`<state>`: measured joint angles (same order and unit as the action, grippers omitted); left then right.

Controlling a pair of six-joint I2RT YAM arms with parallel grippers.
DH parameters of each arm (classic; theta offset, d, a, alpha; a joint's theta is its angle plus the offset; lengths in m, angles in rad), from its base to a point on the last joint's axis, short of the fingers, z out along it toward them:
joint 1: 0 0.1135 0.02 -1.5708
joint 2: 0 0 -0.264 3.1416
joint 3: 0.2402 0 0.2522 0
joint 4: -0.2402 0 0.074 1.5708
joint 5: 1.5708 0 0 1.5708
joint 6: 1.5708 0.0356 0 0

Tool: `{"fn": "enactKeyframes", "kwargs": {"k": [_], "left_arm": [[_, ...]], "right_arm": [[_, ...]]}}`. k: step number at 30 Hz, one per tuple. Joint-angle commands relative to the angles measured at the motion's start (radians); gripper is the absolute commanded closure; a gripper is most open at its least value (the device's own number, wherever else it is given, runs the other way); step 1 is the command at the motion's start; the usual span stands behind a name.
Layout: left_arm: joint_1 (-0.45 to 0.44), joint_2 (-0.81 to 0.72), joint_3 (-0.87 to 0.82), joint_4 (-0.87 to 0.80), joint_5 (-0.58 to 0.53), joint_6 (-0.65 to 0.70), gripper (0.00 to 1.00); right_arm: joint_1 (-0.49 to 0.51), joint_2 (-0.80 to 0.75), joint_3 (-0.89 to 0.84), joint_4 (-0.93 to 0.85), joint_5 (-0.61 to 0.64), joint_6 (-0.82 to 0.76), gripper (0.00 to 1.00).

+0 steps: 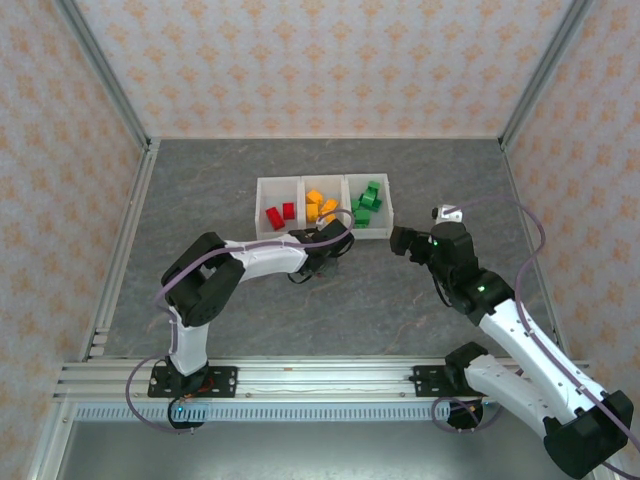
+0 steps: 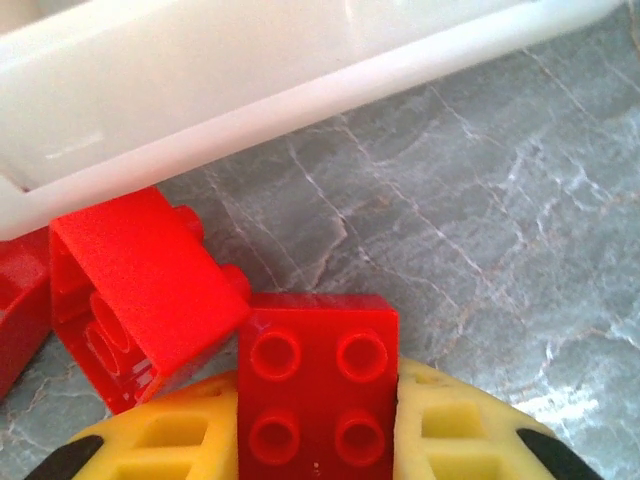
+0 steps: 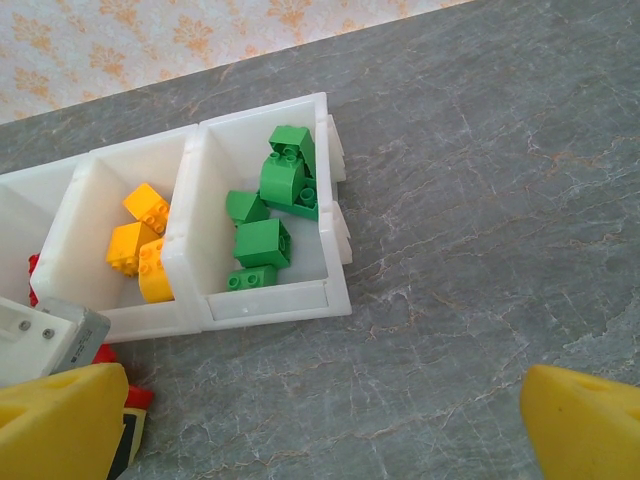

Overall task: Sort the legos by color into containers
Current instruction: Pick up the lego from the center of the table, then place the lego in the container.

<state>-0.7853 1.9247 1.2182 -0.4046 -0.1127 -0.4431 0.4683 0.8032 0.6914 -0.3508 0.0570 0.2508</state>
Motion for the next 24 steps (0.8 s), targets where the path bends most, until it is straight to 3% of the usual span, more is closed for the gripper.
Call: {"fn": "enactKeyframes", "kwargs": {"k": [1, 11, 16, 19, 24], "left_arm": [[0.005, -0.088, -0.02, 0.044, -0.082, -0.015, 0.8], [0.025, -0.399, -0.07, 0.059, -0.269, -0.058, 0.84], [0.119, -0.403, -0.007, -0.004, -0.316, -0.023, 0.83], [0.195, -0.364, 0.029, -0.008, -0.299, -0.003, 0.82], [0.324, -0.276, 0.055, 0.061, -0.17, 0.011, 0.82]], "right_arm": [[-0.002, -0.002, 0.0, 0.008, 0.032, 0.01, 0.0], [-0.001, -0.02, 0.004, 0.004, 0.052, 0.011, 0.0], [-0.002, -0.022, -0.003, 0.01, 0.042, 0.015, 0.0], [-0.002, -0.021, -0.003, 0.007, 0.038, 0.017, 0.0], [-0.002, -0.027, -0.001, -0.001, 0.036, 0.017, 0.0]]}}
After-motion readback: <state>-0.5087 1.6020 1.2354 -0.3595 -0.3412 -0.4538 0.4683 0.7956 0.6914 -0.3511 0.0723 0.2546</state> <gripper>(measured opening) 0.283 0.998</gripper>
